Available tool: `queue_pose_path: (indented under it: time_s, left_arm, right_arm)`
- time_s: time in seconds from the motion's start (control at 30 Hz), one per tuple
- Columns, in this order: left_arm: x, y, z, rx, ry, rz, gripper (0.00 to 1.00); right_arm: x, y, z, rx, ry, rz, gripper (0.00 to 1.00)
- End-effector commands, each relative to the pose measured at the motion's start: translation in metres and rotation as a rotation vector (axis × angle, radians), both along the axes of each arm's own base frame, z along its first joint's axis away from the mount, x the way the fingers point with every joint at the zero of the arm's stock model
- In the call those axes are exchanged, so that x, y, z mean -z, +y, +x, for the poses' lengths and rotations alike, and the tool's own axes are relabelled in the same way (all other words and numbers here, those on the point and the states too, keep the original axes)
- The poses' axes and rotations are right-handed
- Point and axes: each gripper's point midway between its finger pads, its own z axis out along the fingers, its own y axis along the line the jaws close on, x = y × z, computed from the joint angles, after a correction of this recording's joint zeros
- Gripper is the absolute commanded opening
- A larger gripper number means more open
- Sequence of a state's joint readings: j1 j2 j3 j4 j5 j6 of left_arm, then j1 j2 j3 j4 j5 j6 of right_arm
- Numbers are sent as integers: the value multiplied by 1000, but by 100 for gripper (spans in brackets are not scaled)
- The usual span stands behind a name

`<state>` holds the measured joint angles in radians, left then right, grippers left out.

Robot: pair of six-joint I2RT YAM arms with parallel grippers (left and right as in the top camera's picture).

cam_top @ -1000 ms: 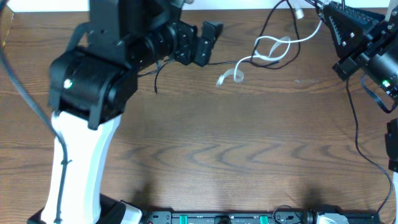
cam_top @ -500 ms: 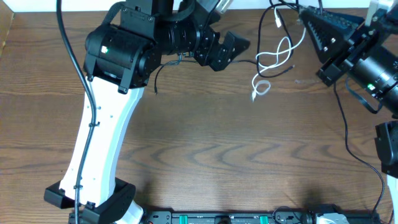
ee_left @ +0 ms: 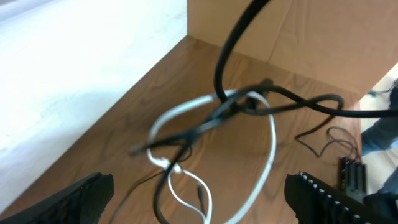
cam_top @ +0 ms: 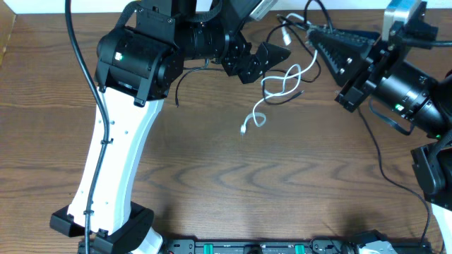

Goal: Untangle cables

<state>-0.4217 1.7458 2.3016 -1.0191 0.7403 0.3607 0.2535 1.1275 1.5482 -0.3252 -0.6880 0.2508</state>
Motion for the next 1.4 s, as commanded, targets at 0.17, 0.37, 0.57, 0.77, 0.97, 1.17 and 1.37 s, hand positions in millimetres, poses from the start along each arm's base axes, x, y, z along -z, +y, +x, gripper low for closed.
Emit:
queue_pose_path:
  time_s: [0.17, 0.37, 0.57, 0.77, 0.97, 1.17, 1.37]
  left_arm:
    - [13, 7, 1, 64, -133, 112, 93]
    - [34, 9, -1, 122, -142, 186, 76]
    - [47, 0, -1, 204, -137, 178, 76]
    - [44, 0, 2, 220, -196, 192, 73]
    - [38, -4, 2, 234, -218, 162, 30]
    - [30, -6, 3, 227, -228, 135, 19]
    - [13, 17, 4, 135, -233, 130, 19]
  right_arm:
    - [-7, 6, -9, -39, 55, 63, 1]
    - [-12, 11, -17, -95, 70, 89, 1]
    - [-15, 20, -26, -150, 97, 115, 1]
    - [-9, 22, -29, -170, 134, 108, 1]
    - [-8, 24, -30, -177, 138, 108, 1]
    - [-4, 24, -28, -171, 141, 91, 1]
    - [16, 5, 3, 46, 138, 21, 1]
